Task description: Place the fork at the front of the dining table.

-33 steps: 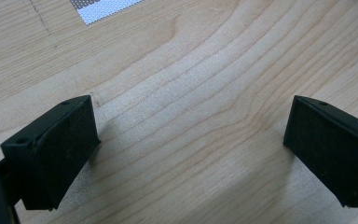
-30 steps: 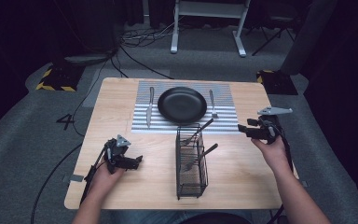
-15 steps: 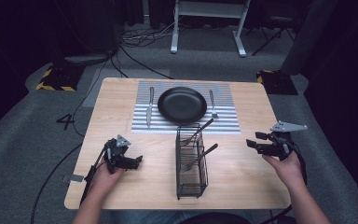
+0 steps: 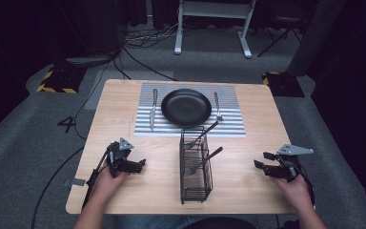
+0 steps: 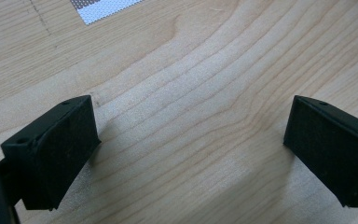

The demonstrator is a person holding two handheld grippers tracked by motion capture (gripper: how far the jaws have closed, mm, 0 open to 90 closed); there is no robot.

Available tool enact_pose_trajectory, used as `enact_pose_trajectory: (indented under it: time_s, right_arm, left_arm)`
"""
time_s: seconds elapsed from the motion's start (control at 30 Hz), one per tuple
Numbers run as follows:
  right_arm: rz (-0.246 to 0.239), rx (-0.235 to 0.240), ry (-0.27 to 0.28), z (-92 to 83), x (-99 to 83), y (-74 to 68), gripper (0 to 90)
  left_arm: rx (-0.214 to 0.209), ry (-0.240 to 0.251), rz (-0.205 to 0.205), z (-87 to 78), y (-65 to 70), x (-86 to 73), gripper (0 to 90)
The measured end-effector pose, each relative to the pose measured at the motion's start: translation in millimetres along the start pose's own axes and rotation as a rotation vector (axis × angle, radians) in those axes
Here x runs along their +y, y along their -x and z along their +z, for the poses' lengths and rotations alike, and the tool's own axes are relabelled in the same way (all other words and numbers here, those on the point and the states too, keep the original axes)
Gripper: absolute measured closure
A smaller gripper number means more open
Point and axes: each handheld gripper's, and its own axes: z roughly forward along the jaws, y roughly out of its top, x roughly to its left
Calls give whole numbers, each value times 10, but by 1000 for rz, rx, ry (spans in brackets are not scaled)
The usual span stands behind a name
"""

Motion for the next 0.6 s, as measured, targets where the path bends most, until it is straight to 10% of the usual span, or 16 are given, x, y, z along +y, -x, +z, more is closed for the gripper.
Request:
enact_pose_trajectory:
  time_s: [0.37, 0.6]
  right_arm:
    - [-47, -51, -9, 181, -350, -45, 355]
    - [4, -105, -54, 214, -338, -13, 84]
  left_arm:
    - [6, -2, 1, 1, 4, 1, 28]
    - [6, -1, 1, 1, 4, 0, 28]
